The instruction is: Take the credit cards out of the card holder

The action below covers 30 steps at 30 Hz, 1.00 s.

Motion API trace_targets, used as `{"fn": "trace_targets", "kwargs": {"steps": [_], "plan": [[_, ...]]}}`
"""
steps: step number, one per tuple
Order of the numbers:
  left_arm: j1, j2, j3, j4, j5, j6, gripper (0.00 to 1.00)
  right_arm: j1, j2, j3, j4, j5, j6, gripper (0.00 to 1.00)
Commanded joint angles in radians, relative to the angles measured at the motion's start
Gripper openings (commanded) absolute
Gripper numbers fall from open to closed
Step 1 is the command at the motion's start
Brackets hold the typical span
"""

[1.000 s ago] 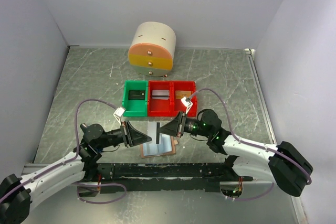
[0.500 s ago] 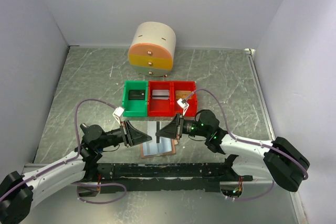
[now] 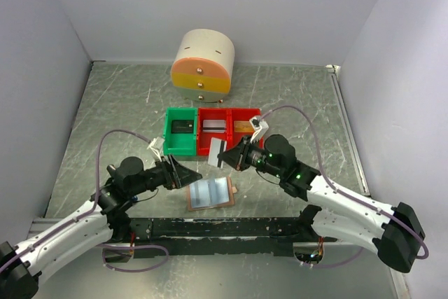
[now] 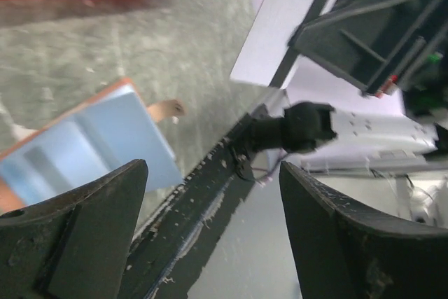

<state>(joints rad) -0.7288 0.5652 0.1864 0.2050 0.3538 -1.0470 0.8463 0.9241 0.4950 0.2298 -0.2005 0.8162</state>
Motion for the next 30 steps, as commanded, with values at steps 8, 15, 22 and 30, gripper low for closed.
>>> {"fn": "trace_targets", "kwargs": {"steps": [8, 15, 22, 30], "plan": [[0.005, -0.044, 0.181, -0.615, -0.367, 0.087, 1.00, 0.005, 0.226, 0.340, -0.476, 0.467, -0.444, 0.00], [0.006, -0.077, 0.206, -0.725, -0.455, 0.067, 1.00, 0.028, 0.389, 0.455, -0.428, 0.522, -0.720, 0.00], [0.006, -0.066, 0.226, -0.776, -0.493, 0.058, 1.00, 0.031, 0.543, 0.573, -0.401, 0.470, -0.847, 0.00], [0.005, -0.055, 0.243, -0.809, -0.529, 0.051, 1.00, 0.042, 0.698, 0.682, -0.429, 0.483, -1.064, 0.00]]}}
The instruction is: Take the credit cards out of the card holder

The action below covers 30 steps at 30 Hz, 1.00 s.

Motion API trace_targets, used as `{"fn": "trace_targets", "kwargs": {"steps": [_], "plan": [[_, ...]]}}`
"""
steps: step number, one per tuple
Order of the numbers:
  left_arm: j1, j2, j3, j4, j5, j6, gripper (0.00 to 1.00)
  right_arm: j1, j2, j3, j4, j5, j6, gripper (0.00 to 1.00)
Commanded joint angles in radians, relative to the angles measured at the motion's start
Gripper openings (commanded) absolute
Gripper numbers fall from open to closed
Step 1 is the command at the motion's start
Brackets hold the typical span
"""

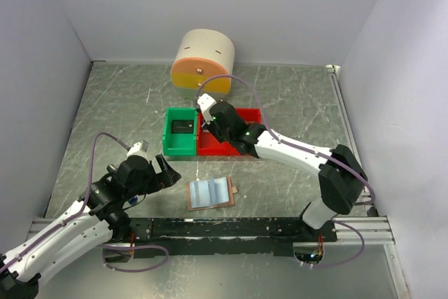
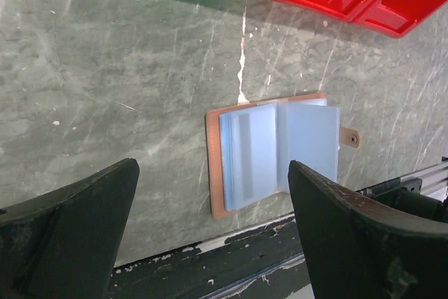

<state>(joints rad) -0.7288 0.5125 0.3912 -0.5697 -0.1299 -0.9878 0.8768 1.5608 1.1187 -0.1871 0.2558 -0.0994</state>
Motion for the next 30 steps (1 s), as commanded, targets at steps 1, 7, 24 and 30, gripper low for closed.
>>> {"fn": "trace_targets", "kwargs": {"steps": [1, 7, 24, 30], "plan": [[0.005, -0.005, 0.039, -0.036, -0.048, -0.009, 1.00, 0.012, 0.085, 0.069, -0.018, 0.044, -0.173, 0.00], [0.006, -0.016, 0.042, -0.042, -0.062, -0.014, 1.00, 0.016, 0.211, 0.126, -0.049, 0.164, -0.269, 0.00], [0.005, -0.022, 0.062, -0.059, -0.086, -0.017, 1.00, 0.012, 0.343, 0.095, 0.205, 0.219, -0.557, 0.00], [0.005, -0.049, 0.058, -0.065, -0.098, -0.025, 1.00, 0.002, 0.372, 0.102, 0.207, 0.189, -0.580, 0.02]]}}
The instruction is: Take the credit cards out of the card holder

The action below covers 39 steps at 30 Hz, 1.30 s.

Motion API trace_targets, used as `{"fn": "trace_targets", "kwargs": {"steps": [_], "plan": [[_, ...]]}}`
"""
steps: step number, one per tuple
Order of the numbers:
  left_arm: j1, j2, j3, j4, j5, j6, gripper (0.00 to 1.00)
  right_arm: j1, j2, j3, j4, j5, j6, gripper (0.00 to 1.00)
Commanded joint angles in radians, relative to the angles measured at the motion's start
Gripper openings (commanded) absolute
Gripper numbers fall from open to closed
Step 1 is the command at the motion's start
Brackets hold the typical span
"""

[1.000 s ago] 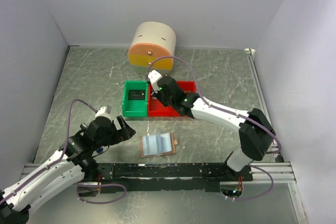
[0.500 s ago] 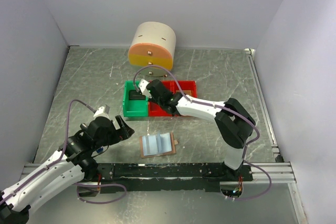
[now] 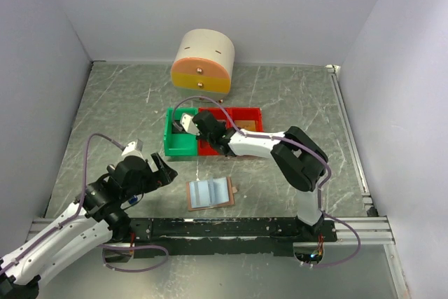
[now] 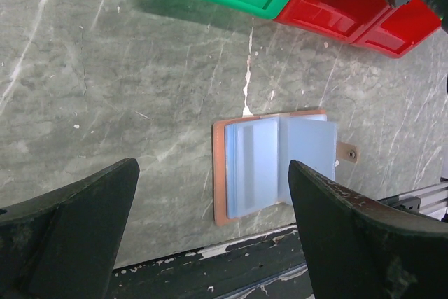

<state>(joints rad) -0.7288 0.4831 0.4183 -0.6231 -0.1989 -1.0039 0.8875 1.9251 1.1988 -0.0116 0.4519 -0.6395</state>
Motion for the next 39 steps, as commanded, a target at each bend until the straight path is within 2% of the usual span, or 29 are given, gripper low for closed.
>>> {"fn": "trace_targets", "kwargs": {"steps": [1, 6, 24, 34, 38, 39], "plan": [[0.005, -0.021, 0.032, -0.012, -0.032, -0.010, 1.00, -0.009, 0.010, 0.020, 0.032, -0.008, -0.043, 0.03], [0.006, -0.024, 0.038, -0.009, -0.036, -0.004, 1.00, -0.016, 0.023, 0.013, 0.060, -0.002, -0.043, 0.07], [0.006, -0.027, 0.046, -0.011, -0.047, -0.001, 1.00, -0.042, 0.057, -0.030, 0.171, -0.021, -0.104, 0.09], [0.006, -0.010, 0.043, 0.000, -0.037, 0.002, 0.99, -0.062, 0.055, -0.016, 0.092, -0.034, -0.062, 0.15], [0.005, -0.012, 0.042, 0.000, -0.034, 0.002, 0.99, -0.062, 0.034, -0.008, 0.056, -0.053, -0.022, 0.18], [0.005, -0.014, 0.040, 0.000, -0.033, 0.003, 0.99, -0.062, 0.025, -0.011, 0.052, -0.059, -0.017, 0.22]]}}
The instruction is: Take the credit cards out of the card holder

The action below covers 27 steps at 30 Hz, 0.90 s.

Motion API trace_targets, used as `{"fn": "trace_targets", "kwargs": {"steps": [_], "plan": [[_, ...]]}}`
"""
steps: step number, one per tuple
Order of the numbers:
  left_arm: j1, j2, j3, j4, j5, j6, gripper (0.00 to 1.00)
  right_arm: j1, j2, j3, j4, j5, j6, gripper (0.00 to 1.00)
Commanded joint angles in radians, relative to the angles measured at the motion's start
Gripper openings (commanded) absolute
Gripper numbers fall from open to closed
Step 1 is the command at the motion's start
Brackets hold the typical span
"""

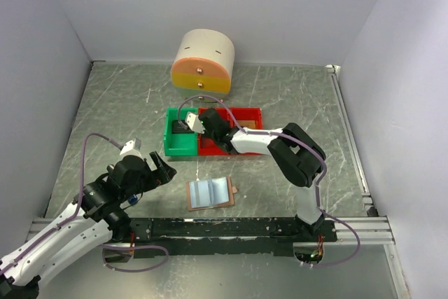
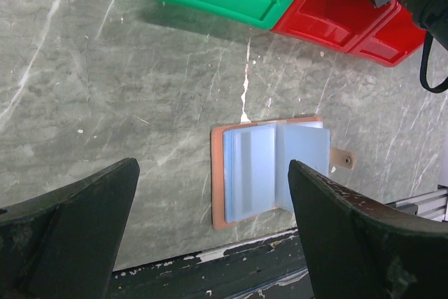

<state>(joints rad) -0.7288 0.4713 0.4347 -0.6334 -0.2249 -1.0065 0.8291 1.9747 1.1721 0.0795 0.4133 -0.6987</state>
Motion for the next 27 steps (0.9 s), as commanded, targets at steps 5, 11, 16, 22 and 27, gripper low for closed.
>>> {"fn": "trace_targets", "kwargs": {"steps": [5, 11, 16, 22, 27], "plan": [[0.006, -0.005, 0.023, 0.014, 0.003, 0.005, 1.00, -0.005, -0.050, 0.015, -0.072, -0.014, 0.061, 0.30], [0.006, -0.005, 0.020, 0.024, 0.023, 0.005, 1.00, -0.005, -0.090, 0.027, -0.103, -0.041, 0.115, 0.31], [0.006, 0.015, 0.029, 0.055, 0.038, 0.011, 1.00, -0.001, -0.180, 0.044, -0.117, -0.044, 0.257, 0.31], [0.006, 0.154, 0.119, 0.099, 0.042, 0.034, 1.00, 0.001, -0.374, 0.013, -0.175, -0.080, 0.709, 0.32], [0.010, 0.352, 0.339, 0.035, -0.032, 0.067, 1.00, -0.002, -0.495, -0.073, -0.242, -0.234, 1.138, 0.32]]}}
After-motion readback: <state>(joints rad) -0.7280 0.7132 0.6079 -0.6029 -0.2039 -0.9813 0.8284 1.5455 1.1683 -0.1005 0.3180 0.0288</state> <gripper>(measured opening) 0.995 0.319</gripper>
